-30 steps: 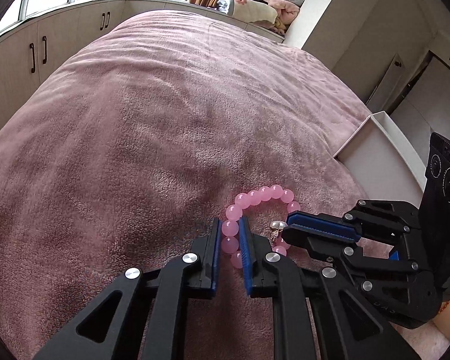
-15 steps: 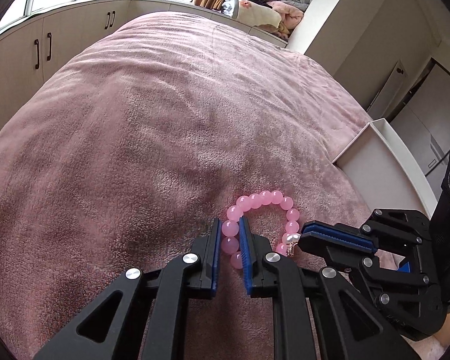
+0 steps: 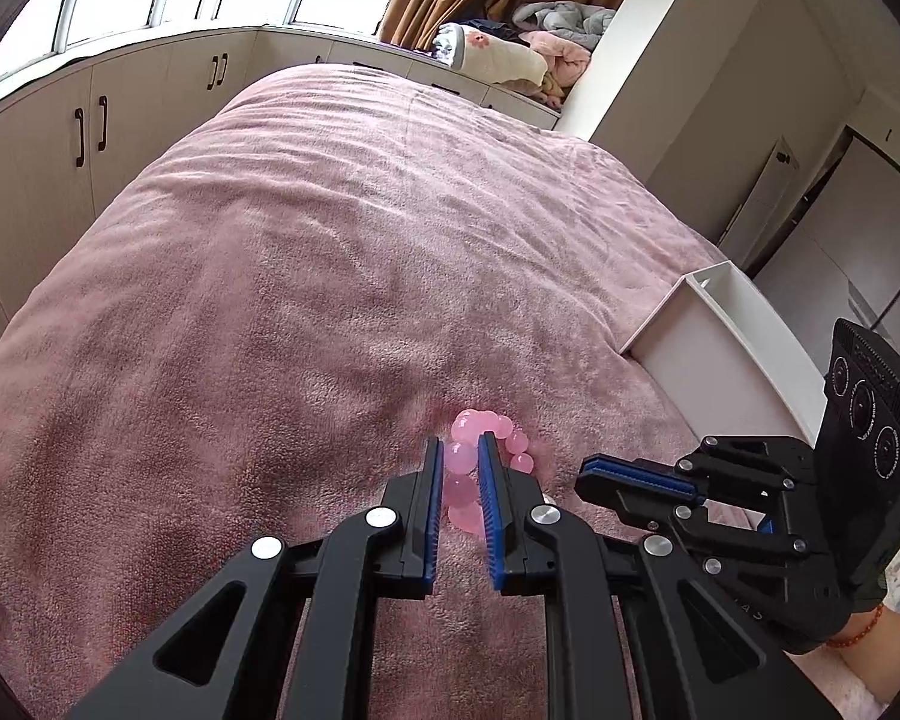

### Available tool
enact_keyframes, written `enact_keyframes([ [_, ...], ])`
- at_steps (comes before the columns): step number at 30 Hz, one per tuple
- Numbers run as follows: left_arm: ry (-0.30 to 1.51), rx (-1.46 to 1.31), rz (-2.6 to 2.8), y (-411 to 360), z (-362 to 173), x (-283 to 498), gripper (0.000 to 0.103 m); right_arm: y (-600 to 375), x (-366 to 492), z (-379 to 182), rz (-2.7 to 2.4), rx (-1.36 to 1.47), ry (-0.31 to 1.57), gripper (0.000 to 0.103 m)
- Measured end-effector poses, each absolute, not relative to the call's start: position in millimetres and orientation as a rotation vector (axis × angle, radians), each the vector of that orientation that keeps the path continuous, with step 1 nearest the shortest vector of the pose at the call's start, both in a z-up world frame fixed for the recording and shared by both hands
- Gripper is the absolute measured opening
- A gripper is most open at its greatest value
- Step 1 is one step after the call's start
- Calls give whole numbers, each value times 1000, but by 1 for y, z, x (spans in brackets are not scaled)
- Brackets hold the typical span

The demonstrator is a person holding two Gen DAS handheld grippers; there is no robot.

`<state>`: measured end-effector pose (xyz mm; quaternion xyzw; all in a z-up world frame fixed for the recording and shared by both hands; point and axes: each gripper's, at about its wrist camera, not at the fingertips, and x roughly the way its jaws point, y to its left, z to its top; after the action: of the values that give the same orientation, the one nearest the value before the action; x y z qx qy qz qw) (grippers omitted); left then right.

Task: Organize jewelry
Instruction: 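Grasp the pink bead bracelet with left tool while right tool grasps its charm, then lift pink bracelet with left tool and carry it over the white box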

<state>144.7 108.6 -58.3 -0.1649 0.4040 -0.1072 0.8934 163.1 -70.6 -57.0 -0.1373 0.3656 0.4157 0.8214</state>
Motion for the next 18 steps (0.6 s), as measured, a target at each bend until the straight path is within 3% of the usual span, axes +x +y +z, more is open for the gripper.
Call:
enact_keyframes([
  [5, 852, -355, -208, 112, -62, 146, 17, -63, 162, -71, 882, -328, 827, 5],
  [8, 863, -360, -201, 113, -65, 148, 17, -63, 163, -75, 877, -326, 841, 23],
  [9, 867, -362, -198, 113, -66, 149, 17, -63, 163, -75, 872, -323, 840, 37],
  [10, 869, -363, -197, 113, -67, 149, 17, -64, 163, -74, 868, -319, 835, 44],
  [14, 875, -364, -197, 114, -71, 153, 17, -61, 164, -77, 879, -321, 844, 40],
  [16, 879, -365, -195, 114, -74, 154, 17, -58, 165, -83, 888, -341, 861, 23],
  [18, 878, -371, -195, 115, -75, 155, 17, -54, 164, -87, 896, -358, 871, 17],
])
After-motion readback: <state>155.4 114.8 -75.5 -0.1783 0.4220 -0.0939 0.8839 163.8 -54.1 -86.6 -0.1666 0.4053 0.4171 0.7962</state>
